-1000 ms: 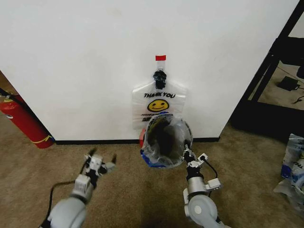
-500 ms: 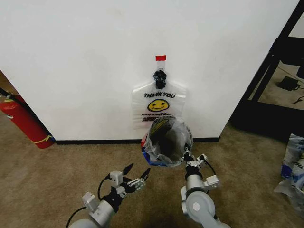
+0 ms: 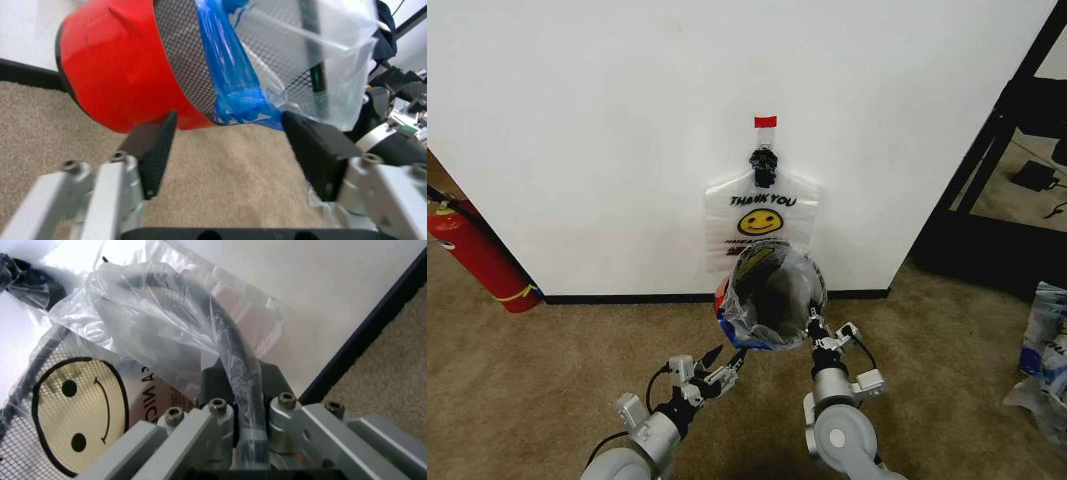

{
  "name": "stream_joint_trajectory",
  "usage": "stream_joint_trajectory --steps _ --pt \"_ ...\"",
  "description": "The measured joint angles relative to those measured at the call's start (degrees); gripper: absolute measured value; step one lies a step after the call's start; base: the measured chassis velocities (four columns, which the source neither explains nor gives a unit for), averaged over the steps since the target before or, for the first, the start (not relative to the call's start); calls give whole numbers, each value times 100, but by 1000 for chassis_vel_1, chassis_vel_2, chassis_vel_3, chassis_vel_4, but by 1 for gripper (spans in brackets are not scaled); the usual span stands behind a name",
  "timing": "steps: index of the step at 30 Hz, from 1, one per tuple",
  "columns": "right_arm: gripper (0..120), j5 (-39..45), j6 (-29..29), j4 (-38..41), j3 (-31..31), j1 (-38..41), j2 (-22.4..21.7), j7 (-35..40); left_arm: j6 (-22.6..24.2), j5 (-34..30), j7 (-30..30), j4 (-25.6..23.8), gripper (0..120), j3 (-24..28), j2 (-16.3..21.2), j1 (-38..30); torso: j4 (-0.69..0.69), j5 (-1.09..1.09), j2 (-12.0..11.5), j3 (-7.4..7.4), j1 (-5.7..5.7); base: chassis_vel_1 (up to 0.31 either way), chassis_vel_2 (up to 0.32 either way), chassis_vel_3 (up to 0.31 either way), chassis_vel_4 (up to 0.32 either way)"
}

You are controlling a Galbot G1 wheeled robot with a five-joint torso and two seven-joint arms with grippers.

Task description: Pick up the garbage bag from the wall and place it over the trash bin.

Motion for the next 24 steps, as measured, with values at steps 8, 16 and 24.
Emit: stream_joint_trajectory --steps 8,16,24 --pt "1 -57 -5 31 -13 -51 44 -3 -34 20 -7 69 29 14 2 -56 0 0 0 0 0 0 0 0 0" --pt "1 -103 -9 60 -31 -59 64 -5 -55 34 34 76 0 11 0 -81 0 0 0 0 0 0 0 0 0" --pt "1 -115 -23 137 -85 -102 131 74 -159 94 82 197 0 31 -22 -153 0 0 0 0 0 0 0 0 0"
